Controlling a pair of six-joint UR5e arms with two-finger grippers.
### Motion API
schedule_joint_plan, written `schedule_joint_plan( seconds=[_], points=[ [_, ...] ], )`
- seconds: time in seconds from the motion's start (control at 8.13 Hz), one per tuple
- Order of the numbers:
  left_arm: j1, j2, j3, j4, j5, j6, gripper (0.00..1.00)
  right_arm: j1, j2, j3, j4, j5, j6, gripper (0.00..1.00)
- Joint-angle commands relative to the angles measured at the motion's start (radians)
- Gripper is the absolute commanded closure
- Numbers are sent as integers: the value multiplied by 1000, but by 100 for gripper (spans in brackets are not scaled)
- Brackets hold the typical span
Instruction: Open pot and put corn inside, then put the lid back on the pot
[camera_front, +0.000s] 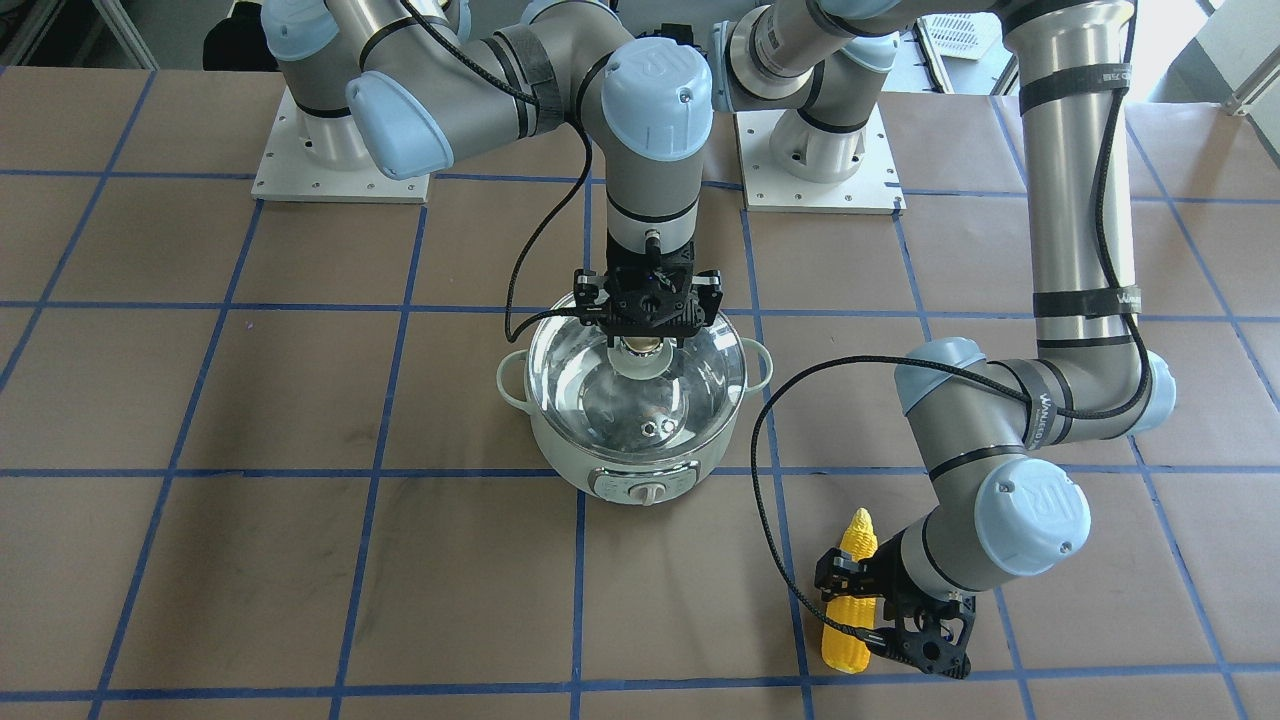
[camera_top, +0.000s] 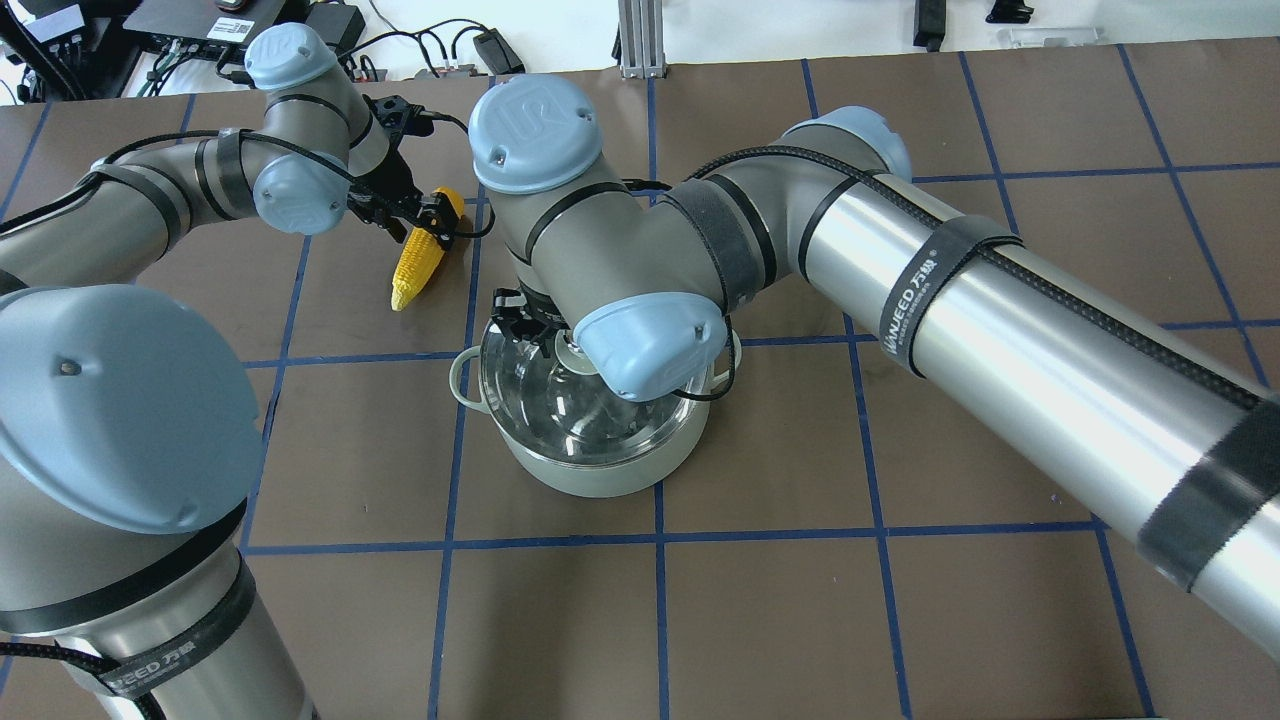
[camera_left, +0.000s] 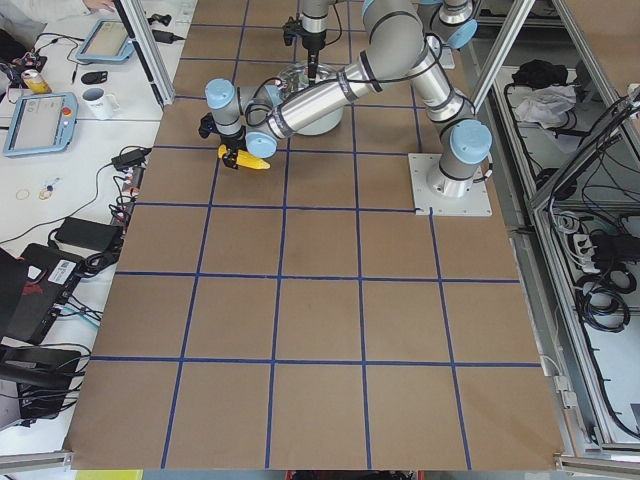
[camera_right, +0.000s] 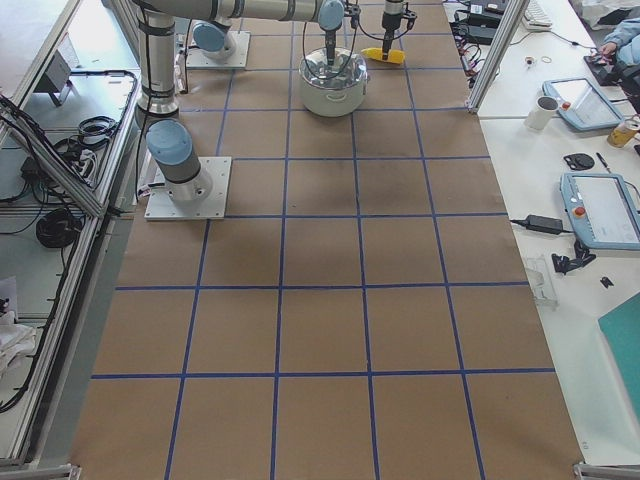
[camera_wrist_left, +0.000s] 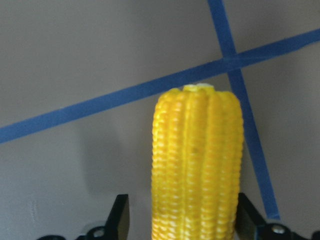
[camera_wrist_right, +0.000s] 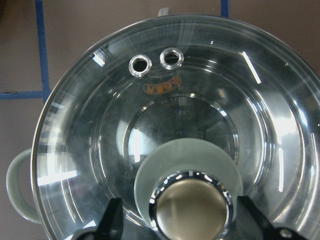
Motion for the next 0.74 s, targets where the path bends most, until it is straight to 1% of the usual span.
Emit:
schedule_joint_plan(
  seconds=[0.0, 0.25, 0.37, 0.49, 0.61],
  points=[
    [0, 3, 7, -5, 16, -61, 100, 0, -1, 0, 1, -47, -49, 59],
    [-1, 35, 8, -12, 22, -99, 100, -1, -4, -3, 3, -49, -51, 77],
    [-1, 66, 8, -38, 22, -138, 100, -4, -7, -9, 4, -44, -53, 82],
    [-1, 108, 11, -125, 24, -155, 100, -11, -11, -17, 6, -36, -53, 85],
    [-1, 148, 14, -153, 24, -155, 100, -30, -25, -23, 12, -38, -68, 85]
  ],
)
